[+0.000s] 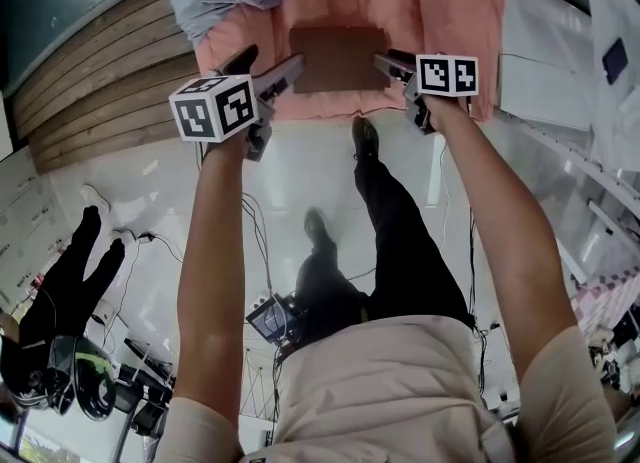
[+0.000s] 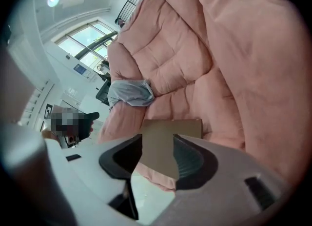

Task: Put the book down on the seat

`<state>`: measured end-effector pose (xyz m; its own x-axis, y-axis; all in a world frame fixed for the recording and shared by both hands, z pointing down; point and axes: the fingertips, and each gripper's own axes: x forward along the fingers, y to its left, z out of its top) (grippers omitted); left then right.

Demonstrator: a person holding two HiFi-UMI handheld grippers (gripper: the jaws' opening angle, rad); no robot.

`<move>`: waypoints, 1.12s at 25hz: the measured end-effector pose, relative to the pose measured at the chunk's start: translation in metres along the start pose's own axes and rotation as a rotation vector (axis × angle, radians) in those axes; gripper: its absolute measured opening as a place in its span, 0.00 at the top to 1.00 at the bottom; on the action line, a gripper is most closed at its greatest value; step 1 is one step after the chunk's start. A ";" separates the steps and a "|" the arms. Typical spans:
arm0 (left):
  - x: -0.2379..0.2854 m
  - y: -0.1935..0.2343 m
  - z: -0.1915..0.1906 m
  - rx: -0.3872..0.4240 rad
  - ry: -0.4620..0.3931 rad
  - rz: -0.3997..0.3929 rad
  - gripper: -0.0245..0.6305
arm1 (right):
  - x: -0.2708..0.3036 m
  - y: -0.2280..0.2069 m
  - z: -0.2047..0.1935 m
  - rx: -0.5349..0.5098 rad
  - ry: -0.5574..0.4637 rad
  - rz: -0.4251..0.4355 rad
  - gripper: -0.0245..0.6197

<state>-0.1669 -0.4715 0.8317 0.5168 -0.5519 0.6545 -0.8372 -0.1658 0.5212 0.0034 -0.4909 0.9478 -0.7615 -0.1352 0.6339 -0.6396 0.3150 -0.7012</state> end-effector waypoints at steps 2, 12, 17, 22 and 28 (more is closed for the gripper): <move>-0.017 -0.011 0.012 0.018 -0.024 0.000 0.35 | -0.012 0.017 0.009 -0.020 -0.024 0.006 0.67; -0.121 -0.080 0.071 0.112 -0.187 -0.041 0.36 | -0.086 0.120 0.042 -0.120 -0.166 0.058 0.73; -0.186 -0.124 0.095 0.143 -0.298 -0.085 0.57 | -0.139 0.196 0.056 -0.210 -0.266 0.111 0.84; -0.260 -0.170 0.118 0.182 -0.431 -0.140 0.78 | -0.199 0.288 0.071 -0.321 -0.378 0.195 0.93; -0.349 -0.233 0.134 0.280 -0.528 -0.165 0.92 | -0.278 0.392 0.078 -0.488 -0.482 0.242 0.98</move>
<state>-0.1762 -0.3502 0.4088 0.5453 -0.8185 0.1810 -0.8057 -0.4522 0.3825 -0.0437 -0.4028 0.4712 -0.9091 -0.3725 0.1865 -0.4139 0.7562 -0.5068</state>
